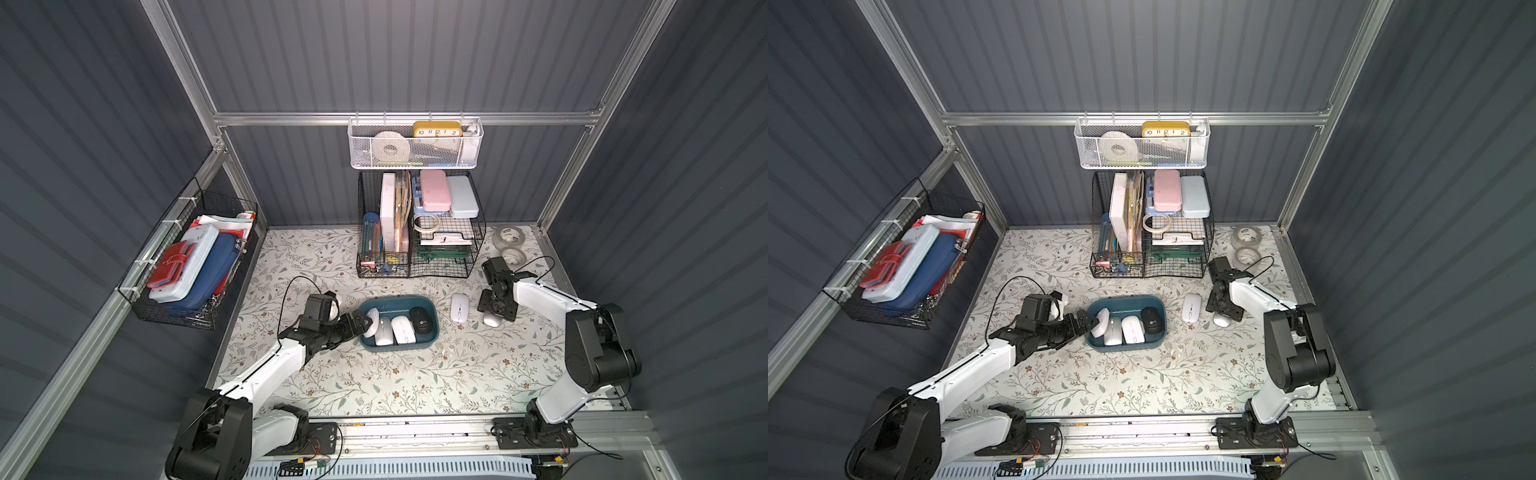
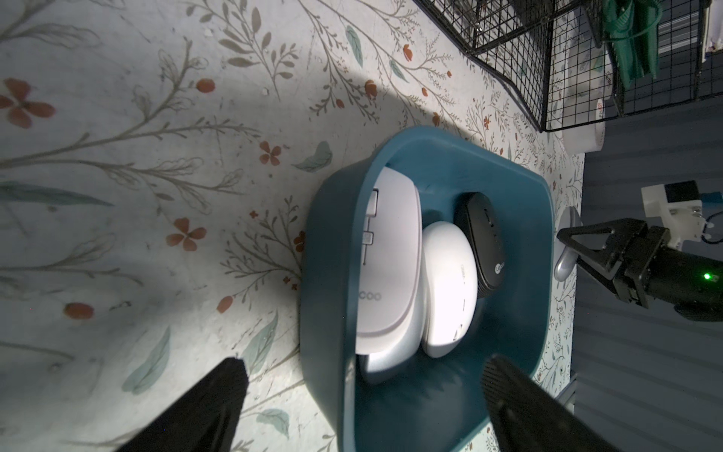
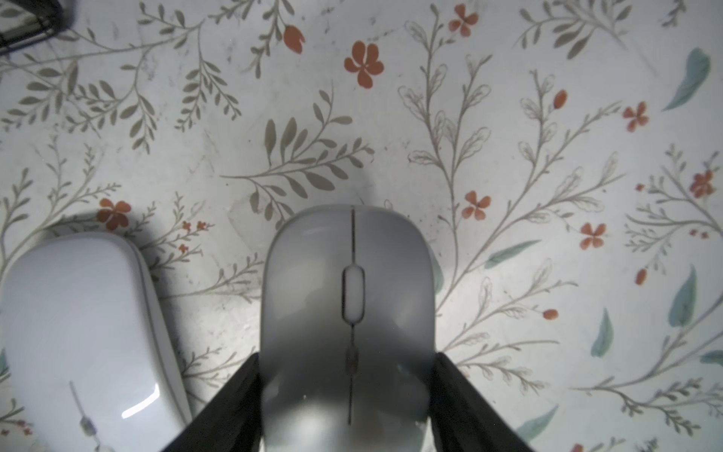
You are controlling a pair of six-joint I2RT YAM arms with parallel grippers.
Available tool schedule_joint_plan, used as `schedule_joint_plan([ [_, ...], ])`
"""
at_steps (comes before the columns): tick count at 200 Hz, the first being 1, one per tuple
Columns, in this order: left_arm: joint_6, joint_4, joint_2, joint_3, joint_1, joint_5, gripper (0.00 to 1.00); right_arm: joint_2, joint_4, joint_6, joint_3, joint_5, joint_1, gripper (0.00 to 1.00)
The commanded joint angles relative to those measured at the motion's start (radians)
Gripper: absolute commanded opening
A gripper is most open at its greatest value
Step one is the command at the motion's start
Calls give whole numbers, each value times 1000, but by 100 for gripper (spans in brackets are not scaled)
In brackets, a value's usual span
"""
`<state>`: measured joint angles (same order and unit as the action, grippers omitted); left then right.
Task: Take out the mouse from the storage box
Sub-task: Place the mouse at the center of the board.
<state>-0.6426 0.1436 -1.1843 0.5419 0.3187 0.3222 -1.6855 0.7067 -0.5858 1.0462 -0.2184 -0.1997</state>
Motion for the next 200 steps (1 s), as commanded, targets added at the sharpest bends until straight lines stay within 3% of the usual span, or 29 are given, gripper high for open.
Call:
schedule_joint_plan([
  [1,24,22,-3,19,6,-15,99,-31,-32,27,57,26,12,66],
  [108,18,45,-11,38,8,-32,99,-157,-37,36,126,66,13,70],
  [151,26,94,0,65,11,-58,99,-124,-26,33,117,60,12,77],
  [200,65,246,50,166,26,-135,99,24,25,30,76,16,-21,79],
])
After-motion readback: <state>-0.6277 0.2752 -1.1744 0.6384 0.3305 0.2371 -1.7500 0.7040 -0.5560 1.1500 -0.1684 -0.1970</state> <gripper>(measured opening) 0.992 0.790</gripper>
